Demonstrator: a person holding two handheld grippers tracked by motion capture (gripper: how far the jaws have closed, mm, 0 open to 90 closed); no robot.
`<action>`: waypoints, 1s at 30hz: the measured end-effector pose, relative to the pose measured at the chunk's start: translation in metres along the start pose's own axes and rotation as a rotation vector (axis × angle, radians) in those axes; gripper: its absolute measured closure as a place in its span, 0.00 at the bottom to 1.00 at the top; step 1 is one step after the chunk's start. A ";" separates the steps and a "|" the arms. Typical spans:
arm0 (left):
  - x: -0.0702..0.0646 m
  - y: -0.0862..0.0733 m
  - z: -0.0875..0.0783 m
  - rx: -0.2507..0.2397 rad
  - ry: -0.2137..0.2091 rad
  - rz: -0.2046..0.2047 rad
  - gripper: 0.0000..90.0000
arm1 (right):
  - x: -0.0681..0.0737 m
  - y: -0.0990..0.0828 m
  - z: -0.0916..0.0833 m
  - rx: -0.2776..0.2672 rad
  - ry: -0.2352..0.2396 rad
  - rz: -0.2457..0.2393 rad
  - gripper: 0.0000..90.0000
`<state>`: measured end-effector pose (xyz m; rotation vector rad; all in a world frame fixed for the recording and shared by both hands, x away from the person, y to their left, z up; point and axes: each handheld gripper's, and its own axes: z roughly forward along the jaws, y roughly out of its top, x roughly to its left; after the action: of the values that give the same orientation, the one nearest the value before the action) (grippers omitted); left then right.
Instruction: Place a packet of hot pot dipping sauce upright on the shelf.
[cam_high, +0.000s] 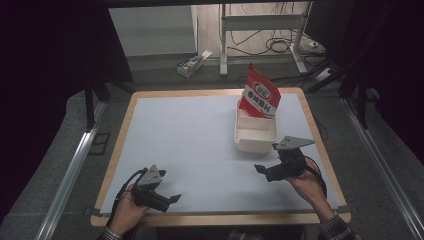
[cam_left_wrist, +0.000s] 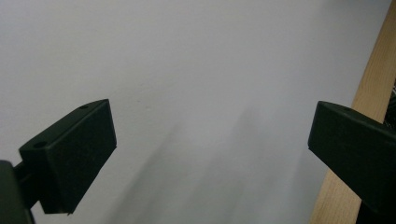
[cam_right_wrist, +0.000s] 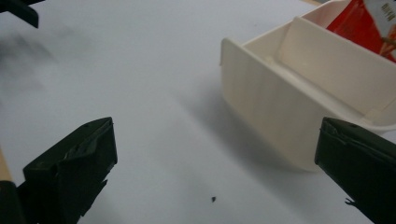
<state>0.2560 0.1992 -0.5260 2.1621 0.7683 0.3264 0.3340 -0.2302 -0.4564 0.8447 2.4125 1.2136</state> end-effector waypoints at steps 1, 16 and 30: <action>0.000 0.000 0.000 0.001 0.001 0.000 0.01 | 0.003 -0.003 -0.001 -0.004 0.004 -0.006 0.00; 0.000 0.000 0.001 0.011 0.010 0.005 0.02 | 0.022 -0.022 -0.007 0.017 0.031 -0.032 0.00; 0.000 -0.001 0.001 0.015 0.011 0.008 0.02 | 0.036 -0.044 -0.010 0.082 0.050 -0.048 0.00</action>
<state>0.2563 0.1987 -0.5273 2.1800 0.7711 0.3383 0.2853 -0.2342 -0.4863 0.7834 2.5232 1.1380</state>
